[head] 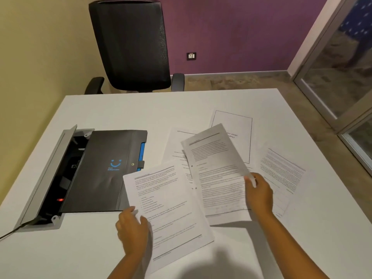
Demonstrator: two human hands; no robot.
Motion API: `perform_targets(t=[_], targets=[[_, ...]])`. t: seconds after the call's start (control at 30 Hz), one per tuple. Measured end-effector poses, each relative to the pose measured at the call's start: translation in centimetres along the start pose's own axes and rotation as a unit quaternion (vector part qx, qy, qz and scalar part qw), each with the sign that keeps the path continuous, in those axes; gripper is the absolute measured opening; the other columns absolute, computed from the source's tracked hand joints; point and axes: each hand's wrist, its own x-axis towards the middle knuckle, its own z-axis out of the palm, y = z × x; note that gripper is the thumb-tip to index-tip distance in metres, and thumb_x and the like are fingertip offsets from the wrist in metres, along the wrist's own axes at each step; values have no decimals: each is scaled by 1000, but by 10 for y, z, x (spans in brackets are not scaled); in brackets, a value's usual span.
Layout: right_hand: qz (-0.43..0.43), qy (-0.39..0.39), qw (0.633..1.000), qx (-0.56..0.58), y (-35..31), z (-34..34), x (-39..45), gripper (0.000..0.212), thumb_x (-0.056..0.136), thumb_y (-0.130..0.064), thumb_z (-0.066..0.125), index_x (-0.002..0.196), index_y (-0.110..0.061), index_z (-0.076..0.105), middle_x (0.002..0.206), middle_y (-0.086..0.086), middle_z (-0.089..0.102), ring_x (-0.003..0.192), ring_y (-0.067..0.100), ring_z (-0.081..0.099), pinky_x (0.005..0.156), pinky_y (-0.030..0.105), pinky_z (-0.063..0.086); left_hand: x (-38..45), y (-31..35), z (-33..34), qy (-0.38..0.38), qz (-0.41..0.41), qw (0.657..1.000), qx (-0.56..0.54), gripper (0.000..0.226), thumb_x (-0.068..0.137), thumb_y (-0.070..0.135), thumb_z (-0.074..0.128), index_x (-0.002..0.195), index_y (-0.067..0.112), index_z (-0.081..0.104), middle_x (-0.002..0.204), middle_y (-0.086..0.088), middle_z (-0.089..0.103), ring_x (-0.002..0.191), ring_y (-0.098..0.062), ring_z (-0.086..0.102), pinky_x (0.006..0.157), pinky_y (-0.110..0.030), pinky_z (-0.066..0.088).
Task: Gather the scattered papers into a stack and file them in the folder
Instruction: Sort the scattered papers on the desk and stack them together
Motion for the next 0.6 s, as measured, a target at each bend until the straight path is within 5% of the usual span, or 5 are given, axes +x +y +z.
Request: perform_targets(t=[0.13, 0.27, 0.37, 0.47, 0.6], targets=[[17, 57, 997, 57, -13, -22, 13, 21, 95, -25, 47, 104, -11, 60, 89, 5, 61, 80, 22, 56, 66, 26, 40, 1, 18, 9, -65, 36, 993, -87, 24, 84, 4, 58, 108, 7, 53, 113, -13, 55, 110, -33, 50, 90, -47, 48], [5, 79, 992, 96, -24, -38, 21, 15, 94, -22, 49, 95, -10, 59, 86, 4, 61, 79, 22, 56, 55, 22, 40, -4, 47, 5, -156, 49, 964, -209, 13, 89, 13, 55, 102, 13, 53, 102, -4, 57, 102, -29, 56, 84, -39, 50], [3, 32, 989, 146, -34, -34, 15, 11, 94, -21, 49, 92, -15, 59, 83, 2, 63, 80, 22, 60, 62, 24, 47, -4, 66, -2, -275, 34, 923, -267, 16, 90, 25, 52, 106, 20, 54, 105, 4, 58, 95, -14, 59, 79, -29, 53], [5, -51, 992, 116, -36, -10, -4, 11, 94, -20, 48, 92, -20, 59, 86, 2, 65, 78, 19, 61, 66, 30, 50, 0, 65, -7, -413, -28, 845, -340, 32, 88, 44, 48, 116, 30, 57, 123, 4, 62, 110, -19, 60, 95, -47, 49], [-12, -149, 987, 58, -21, 29, -29, 11, 93, -25, 51, 97, -21, 60, 90, 0, 68, 81, 21, 65, 72, 43, 55, 0, 53, -13, -431, -82, 812, -385, 26, 91, 24, 47, 113, 21, 61, 114, -6, 69, 98, -23, 66, 78, -40, 57]])
